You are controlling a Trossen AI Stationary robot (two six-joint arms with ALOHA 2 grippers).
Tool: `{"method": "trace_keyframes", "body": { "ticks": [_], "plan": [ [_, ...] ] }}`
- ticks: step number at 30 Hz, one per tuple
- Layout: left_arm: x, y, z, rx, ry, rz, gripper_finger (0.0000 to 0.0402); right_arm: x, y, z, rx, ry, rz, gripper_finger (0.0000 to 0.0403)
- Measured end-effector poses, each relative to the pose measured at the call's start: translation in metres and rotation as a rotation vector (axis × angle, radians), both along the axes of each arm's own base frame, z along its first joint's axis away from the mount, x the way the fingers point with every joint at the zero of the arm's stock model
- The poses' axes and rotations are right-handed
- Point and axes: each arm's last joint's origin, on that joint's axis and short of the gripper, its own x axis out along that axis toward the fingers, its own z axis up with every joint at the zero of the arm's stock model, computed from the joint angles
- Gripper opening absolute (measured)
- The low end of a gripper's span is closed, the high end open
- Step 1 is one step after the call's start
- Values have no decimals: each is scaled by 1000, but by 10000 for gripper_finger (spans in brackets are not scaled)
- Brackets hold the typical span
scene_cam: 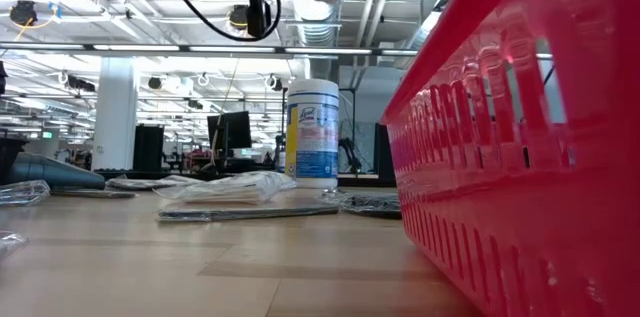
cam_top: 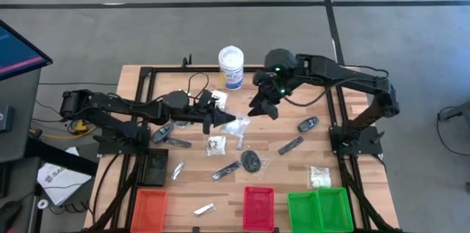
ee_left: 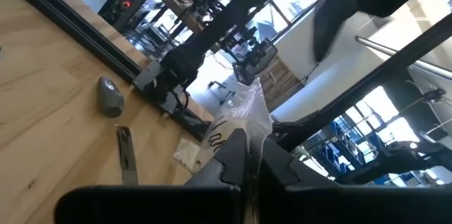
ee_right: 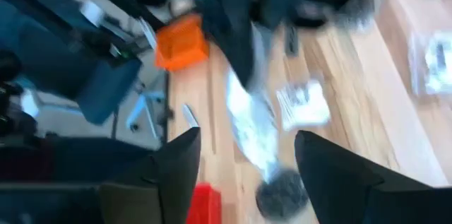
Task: Pick & Place Travel size toiletries
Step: Put the white cotton pack into the right green bin
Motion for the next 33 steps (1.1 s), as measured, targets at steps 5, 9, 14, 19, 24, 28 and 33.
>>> {"method": "trace_keyframes", "body": {
  "ticks": [5, 9, 14, 19, 24, 28, 33],
  "plan": [
    [0, 0, 1, 1, -3, -7, 0, 17, 4, -10, -8, 41, 33, 229],
    [0, -1, 1, 2, -3, -18, 0, 25, 5, -14, -6, 52, 43, 223],
    [0, -2, 0, 3, 2, -23, 0, 26, 6, -12, -13, 30, 48, 213],
    [0, 0, 1, 4, -5, -15, 0, 32, 8, -17, -14, 37, 59, 202],
    [0, 0, 1, 4, -6, -14, 0, 37, 9, -21, -10, 40, 61, 194],
    [0, 0, 1, 4, -6, -14, 0, 37, 9, -23, -11, 49, 58, 187],
    [0, 0, 1, 4, -7, -14, 0, 37, 6, -23, -12, 48, 46, 157]
  ]
}}
